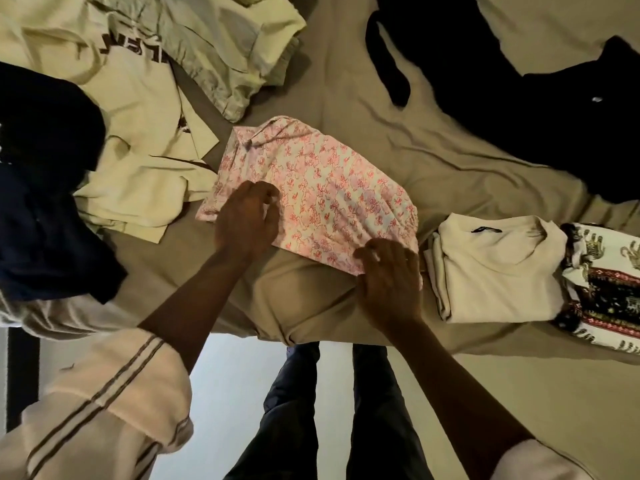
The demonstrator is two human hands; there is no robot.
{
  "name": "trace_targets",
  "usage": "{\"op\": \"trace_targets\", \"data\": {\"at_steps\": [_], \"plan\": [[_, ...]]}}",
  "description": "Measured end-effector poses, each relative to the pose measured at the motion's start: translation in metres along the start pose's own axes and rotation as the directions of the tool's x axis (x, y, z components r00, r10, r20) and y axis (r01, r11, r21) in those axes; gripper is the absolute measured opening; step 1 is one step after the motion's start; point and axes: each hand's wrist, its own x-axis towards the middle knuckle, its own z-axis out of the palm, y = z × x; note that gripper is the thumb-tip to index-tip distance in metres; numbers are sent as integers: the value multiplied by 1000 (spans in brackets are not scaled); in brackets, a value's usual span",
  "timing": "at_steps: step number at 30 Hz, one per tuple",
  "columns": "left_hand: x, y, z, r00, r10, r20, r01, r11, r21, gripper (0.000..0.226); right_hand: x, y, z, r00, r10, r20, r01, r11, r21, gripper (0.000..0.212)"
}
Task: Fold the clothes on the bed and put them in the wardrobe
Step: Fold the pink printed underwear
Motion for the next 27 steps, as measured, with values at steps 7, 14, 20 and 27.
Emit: {"op": "trace_targets", "data": {"at_steps": [7, 14, 20, 27], "plan": [[23, -6, 27, 966, -118, 229, 139, 987, -80, 10, -13, 25, 30, 978, -146, 152, 136, 988, 79, 23], [41, 8, 23, 998, -32, 50, 38, 991, -131, 10, 37, 11, 17, 998, 62, 20, -65, 965, 256, 18], [121, -1, -2, 988, 132, -76, -139, 986, -91, 49, 99, 2, 46, 990, 134, 29, -137, 954, 265, 32], [94, -17, -5, 918, -91, -386, 49, 992, -117, 37, 92, 0, 67, 984, 149, -94, -131, 975, 180, 31]]}}
